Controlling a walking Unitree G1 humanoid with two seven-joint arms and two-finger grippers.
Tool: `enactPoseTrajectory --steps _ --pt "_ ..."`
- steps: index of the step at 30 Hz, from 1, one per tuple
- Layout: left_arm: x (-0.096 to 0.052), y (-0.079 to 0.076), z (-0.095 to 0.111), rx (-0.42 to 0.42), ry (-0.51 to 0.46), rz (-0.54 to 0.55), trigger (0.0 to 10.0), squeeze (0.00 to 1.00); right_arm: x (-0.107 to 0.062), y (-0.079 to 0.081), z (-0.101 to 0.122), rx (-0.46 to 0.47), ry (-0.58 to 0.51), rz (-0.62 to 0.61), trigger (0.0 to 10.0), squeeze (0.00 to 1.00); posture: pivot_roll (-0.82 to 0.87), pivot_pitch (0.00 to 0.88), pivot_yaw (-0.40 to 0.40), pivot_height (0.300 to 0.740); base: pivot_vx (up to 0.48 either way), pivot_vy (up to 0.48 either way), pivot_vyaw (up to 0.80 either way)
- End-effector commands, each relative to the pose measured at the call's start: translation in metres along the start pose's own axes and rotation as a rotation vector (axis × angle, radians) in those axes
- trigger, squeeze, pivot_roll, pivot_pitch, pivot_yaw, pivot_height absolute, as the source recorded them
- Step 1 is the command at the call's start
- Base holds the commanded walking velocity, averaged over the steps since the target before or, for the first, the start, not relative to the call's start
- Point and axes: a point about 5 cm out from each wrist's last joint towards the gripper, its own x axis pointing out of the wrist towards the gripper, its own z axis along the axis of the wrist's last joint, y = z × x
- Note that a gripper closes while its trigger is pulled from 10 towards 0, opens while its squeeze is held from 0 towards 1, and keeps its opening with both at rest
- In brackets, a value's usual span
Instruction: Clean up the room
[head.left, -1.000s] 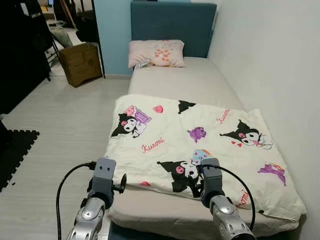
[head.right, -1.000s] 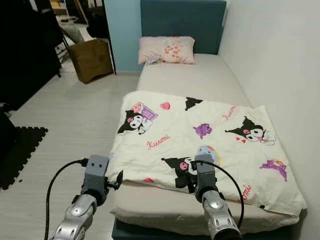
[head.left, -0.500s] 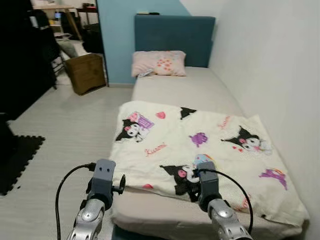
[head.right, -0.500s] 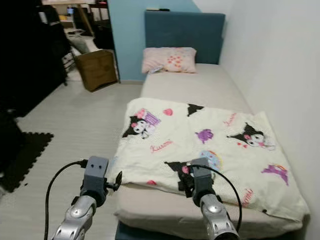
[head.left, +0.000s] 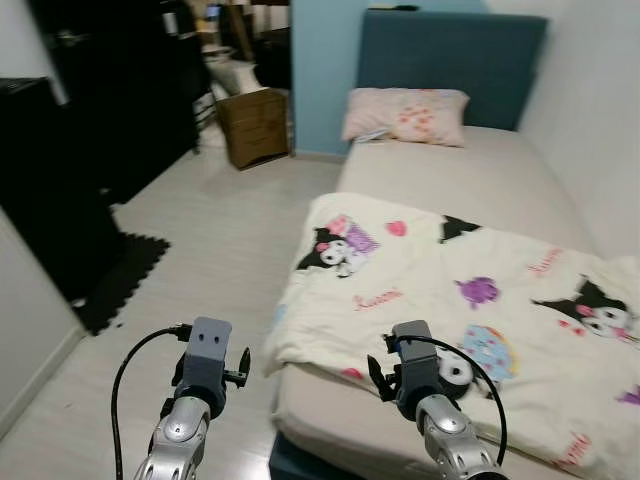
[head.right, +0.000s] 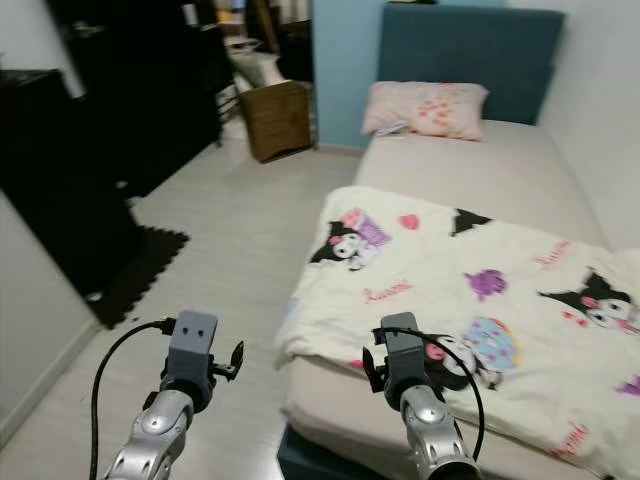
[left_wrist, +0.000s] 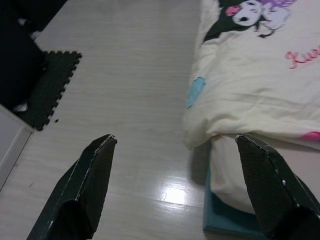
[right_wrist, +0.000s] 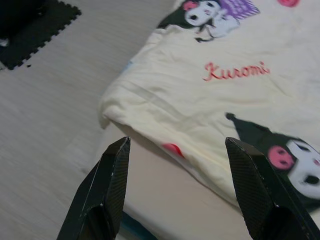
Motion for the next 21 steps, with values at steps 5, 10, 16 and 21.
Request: enactPoseTrajectory --steps 5,10,16,21 --pt "-0.0016 0.0021 -0.0067 0.006 0.027 0.005 10.0 0.0 -0.0014 -0.0019 -0.0007 0.008 -0.009 -0.018 10.0 0.0 -0.04 0.074 -0.034 0.74 0.0 0.0 0.74" --pt "-0.0008 0.002 -0.0056 0.01 0.026 0.004 10.0 0.0 -0.0017 -0.0052 -0.0006 0.01 -0.01 -0.039 10.0 0.0 -0.04 0.075 -0.029 0.74 0.0 0.0 0.0" --pt "0.0003 0.0019 -0.0054 0.021 0.028 0.005 10.0 0.0 -0.0021 -0.0093 -0.0005 0.031 -0.013 -0.063 10.0 0.0 -0.04 0.077 -0.027 0.74 0.0 0.0 0.0" --pt "0.0008 0.0023 -0.0049 0.018 0.03 0.021 10.0 0.0 -0.002 -0.0087 -0.0003 0.035 -0.014 -0.059 10.0 0.0 -0.04 0.078 -0.028 0.74 0.0 0.0 0.0"
